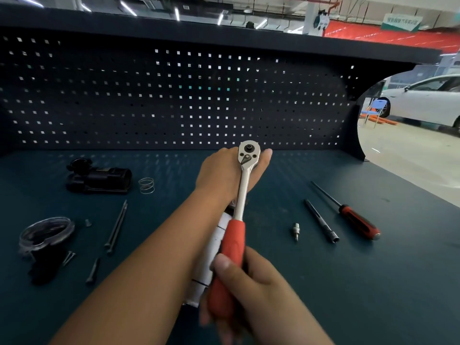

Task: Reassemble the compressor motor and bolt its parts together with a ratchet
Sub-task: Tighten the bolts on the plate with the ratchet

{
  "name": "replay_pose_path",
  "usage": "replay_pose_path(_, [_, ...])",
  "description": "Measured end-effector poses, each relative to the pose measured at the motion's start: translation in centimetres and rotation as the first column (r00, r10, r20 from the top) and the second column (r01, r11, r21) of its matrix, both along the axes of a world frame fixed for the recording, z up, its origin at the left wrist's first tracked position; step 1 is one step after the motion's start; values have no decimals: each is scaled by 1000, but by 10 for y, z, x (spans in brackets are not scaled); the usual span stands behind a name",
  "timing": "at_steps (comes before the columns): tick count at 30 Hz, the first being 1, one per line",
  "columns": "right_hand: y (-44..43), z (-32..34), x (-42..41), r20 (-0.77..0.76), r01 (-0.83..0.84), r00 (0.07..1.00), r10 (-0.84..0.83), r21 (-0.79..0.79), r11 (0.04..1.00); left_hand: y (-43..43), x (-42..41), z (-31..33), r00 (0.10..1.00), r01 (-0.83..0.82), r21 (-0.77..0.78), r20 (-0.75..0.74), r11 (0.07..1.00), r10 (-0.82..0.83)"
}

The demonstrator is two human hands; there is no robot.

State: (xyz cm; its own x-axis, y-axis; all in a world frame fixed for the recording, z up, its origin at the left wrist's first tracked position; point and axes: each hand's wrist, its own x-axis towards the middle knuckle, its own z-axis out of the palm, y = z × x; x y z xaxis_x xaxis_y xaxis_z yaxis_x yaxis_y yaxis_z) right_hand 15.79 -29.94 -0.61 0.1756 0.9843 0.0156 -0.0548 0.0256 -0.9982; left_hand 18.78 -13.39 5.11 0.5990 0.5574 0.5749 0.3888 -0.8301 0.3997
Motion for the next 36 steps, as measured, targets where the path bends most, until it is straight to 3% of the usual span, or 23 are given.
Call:
replay_pose_path(4, [10,3,-12,-15,-3,1000,3,33,999,1,0,-1,1000,1,-13,29,1000,-1])
replay_pose_path(10, [-18,14,33,-44,-4,999,0,-93,996,9,4,-4,999,7,30,-34,1000,-6])
replay_pose_path(13, [-43,34,79,114,78,991,-64,-121,990,14,4,-1,989,-4,30,-150,1000,8])
replay_pose_path(16, [-57,63,118,195,230,956,-219,-38,972,17,3,-1,982,-48,-5,-185,999,46])
replay_pose_path(22, [-34,86,177,-87,454,891,-446,133,881,9,1,-2,995,0,-10,-99,1000,-1])
replay_pose_path(25, [-28,77,167,-140,551,834,-534,160,819,10,2,-3,997,-2,-34,-83,999,-1])
replay_pose_path(27, [-39,64,152,-105,547,837,-537,130,827,13,2,-3,997,-25,-37,-80,999,22])
replay_pose_path(30, [-57,39,123,-44,402,915,-402,5,915,18,2,-2,992,-47,-11,-121,999,46])
replay_pose_path(32, [-57,27,97,-142,104,983,-116,-92,990,17,2,-2,993,-55,-19,-106,998,53])
replay_pose_path(34, [-46,17,71,-249,-191,955,163,-91,977,12,3,-2,996,-46,-17,-71,999,45])
replay_pose_path(36, [-25,10,43,-341,-316,896,285,-40,948,5,3,-3,999,-29,36,-46,999,30])
